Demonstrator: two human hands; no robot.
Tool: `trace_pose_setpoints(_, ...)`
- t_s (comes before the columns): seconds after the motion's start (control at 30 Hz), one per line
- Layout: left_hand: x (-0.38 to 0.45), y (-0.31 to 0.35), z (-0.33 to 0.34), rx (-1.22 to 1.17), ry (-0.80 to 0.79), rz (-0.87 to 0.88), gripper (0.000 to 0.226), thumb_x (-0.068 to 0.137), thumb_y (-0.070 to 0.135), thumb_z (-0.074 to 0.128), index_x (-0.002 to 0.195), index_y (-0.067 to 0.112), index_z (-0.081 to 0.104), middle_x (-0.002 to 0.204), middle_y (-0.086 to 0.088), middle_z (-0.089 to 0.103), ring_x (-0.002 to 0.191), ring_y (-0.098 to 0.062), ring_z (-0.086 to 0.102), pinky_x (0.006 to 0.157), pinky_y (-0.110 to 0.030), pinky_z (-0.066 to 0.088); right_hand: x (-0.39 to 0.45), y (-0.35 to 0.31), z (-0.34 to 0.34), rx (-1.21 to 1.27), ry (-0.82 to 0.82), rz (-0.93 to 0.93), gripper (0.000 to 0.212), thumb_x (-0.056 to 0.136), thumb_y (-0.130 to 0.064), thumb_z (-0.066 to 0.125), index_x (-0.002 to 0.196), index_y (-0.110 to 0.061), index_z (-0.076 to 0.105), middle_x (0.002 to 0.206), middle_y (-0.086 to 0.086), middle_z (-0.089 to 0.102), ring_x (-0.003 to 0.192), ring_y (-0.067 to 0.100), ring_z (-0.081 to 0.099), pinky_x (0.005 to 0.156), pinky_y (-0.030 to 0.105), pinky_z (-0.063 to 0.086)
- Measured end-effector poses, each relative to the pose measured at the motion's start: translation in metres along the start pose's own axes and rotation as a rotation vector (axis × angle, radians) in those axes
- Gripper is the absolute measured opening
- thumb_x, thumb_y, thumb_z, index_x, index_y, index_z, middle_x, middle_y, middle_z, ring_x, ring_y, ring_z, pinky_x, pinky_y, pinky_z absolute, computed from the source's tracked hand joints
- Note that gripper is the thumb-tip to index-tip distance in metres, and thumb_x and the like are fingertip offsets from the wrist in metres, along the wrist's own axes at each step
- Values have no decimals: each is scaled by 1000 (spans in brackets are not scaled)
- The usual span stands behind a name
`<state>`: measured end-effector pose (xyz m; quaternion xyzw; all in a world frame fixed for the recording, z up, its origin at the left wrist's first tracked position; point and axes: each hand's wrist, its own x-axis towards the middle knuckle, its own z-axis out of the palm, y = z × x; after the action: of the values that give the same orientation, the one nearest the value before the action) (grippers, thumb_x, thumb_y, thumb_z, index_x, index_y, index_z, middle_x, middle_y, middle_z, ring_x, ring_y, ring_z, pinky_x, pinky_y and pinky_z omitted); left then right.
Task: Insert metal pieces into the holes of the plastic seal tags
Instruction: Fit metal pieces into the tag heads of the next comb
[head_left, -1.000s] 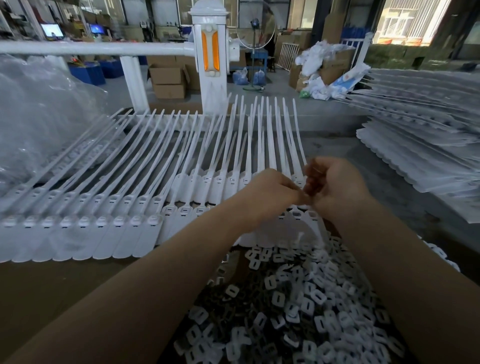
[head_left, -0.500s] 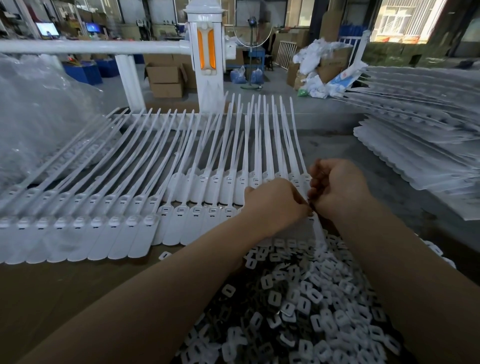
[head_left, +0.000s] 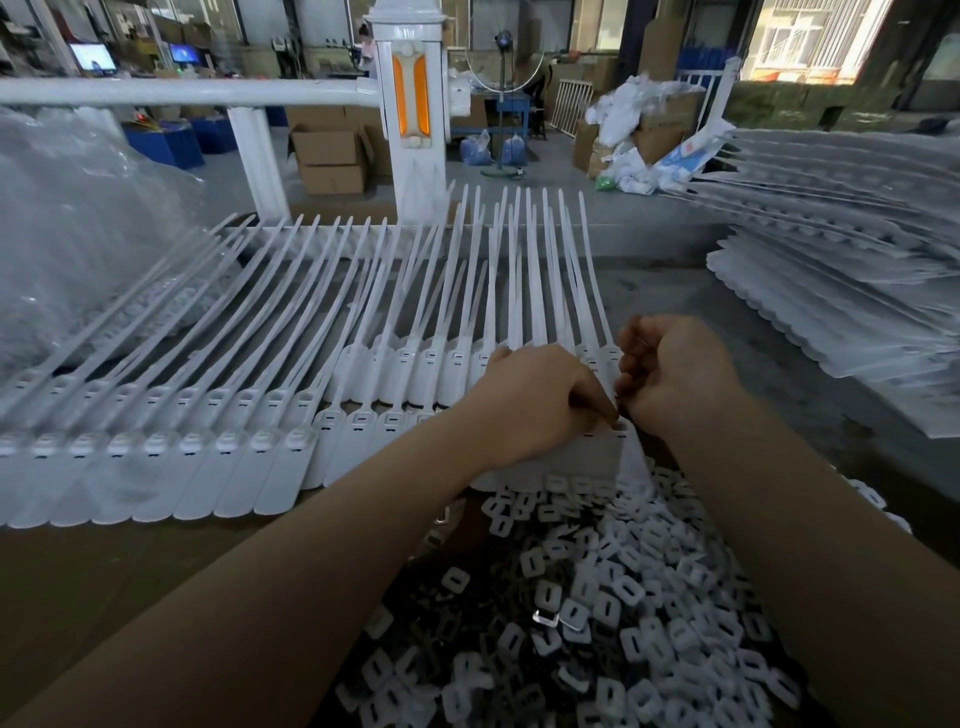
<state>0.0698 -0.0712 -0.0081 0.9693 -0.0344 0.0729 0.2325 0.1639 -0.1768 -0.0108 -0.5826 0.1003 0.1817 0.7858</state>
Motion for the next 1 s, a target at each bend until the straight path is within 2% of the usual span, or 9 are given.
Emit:
trace_pose_setpoints(0.03, -1, -2, -4, -22, -23, 23, 17, 90, 29, 67, 101, 37, 77, 81, 24, 60, 81, 3, 52, 107, -44, 37, 0, 0, 0, -5, -3, -4, 20, 88, -10, 48, 70, -13, 55, 63, -3, 46, 47, 9, 35, 39, 19, 31)
trace_pose_setpoints(0.1, -4, -7, -14, -102, -71, 68, 17, 87, 22, 71, 101, 30, 77, 80, 26, 61, 77, 8, 55, 92, -20, 48, -1, 0, 0, -13, 0, -6, 17, 89, -11, 49, 73, -14, 57, 65, -3, 48, 50, 9, 37, 42, 22, 32)
trace_pose_setpoints(0.17, -9, -11, -27, -197, -152, 102, 16, 83, 16, 76, 96, 25, 78, 83, 21, 69, 78, 9, 60, 73, -6, 46, -1, 1, 0, -12, -2, -7, 16, 90, -12, 49, 77, -14, 58, 66, -3, 50, 52, 10, 38, 45, 23, 33)
trace_pose_setpoints(0.37, -19, -12, -46, -197, -410, 89, 13, 76, 24, 83, 88, 26, 77, 69, 23, 65, 62, 8, 57, 57, -3, 39, -1, 2, 1, -17, -4, -11, 16, 92, -14, 50, 78, -15, 59, 66, -3, 52, 53, 10, 39, 47, 24, 33)
trace_pose_setpoints(0.6, -20, -6, -35, -144, -509, 38, 12, 78, 23, 82, 86, 27, 73, 71, 25, 68, 69, 9, 63, 62, -3, 45, -7, 1, 3, -32, 2, -30, 15, 92, -14, 54, 78, -14, 58, 65, -3, 54, 53, 10, 39, 49, 24, 34)
trace_pose_setpoints(0.67, -20, -6, -35, -155, -500, 35, 8, 81, 25, 79, 86, 27, 74, 73, 25, 69, 70, 9, 65, 62, -3, 45, -9, 1, 3, -55, 13, -36, 13, 92, -15, 55, 80, -13, 60, 68, -3, 56, 56, 10, 41, 51, 24, 36)
trace_pose_setpoints(0.8, -19, -14, -40, -230, -390, -30, 8, 86, 24, 73, 92, 20, 77, 82, 12, 75, 70, 4, 67, 61, -5, 46, -13, 1, 4, -206, 8, -145, 12, 92, -18, 57, 87, -14, 66, 77, -1, 59, 63, 10, 43, 57, 26, 38)
trace_pose_setpoints(0.9, -19, -28, -49, -389, -269, -179, 8, 87, 22, 72, 92, 17, 76, 83, 3, 76, 70, -2, 69, 61, -10, 50, -20, 1, 6, -357, -112, -313, 11, 93, -20, 59, 95, -18, 69, 71, -6, 63, 62, 7, 49, 59, 24, 39)
trace_pose_setpoints(1.0, -20, -41, -57, -593, -184, -341, 5, 86, 16, 72, 90, 15, 75, 82, -1, 77, 69, -6, 70, 60, -13, 52, -26, 3, 6, -501, -266, -409, 9, 92, -20, 61, 92, -20, 71, 62, -11, 65, 52, -5, 54, 56, 17, 39)
